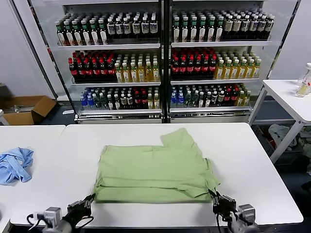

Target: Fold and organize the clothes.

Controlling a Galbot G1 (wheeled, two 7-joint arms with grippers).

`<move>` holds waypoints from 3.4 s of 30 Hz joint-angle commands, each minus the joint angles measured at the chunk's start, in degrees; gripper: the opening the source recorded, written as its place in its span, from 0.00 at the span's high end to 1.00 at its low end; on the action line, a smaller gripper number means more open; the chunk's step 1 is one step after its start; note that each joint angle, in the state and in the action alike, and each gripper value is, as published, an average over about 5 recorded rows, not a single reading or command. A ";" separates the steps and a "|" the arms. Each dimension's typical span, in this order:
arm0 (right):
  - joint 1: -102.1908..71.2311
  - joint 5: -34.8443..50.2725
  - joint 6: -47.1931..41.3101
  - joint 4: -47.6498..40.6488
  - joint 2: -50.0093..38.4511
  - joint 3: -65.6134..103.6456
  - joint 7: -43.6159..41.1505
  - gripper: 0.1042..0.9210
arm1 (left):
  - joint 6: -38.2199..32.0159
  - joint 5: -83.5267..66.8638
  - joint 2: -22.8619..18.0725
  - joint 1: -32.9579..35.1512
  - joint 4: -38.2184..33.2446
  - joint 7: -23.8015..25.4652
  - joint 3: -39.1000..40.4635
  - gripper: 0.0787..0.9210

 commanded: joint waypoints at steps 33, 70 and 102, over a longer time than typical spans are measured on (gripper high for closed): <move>55.95 9.91 -6.30 -28.64 1.98 -20.08 2.10 0.12 | 0.32 -5.23 7.78 -36.09 21.60 6.85 9.37 0.12; 71.31 1.72 -1.41 -64.19 20.10 -27.97 1.13 0.12 | -3.67 0.86 3.85 -52.94 44.91 16.09 23.59 0.12; 71.33 0.08 -0.11 -68.91 22.14 -27.17 0.37 0.69 | -5.15 1.14 4.18 -49.40 43.48 18.76 22.41 0.70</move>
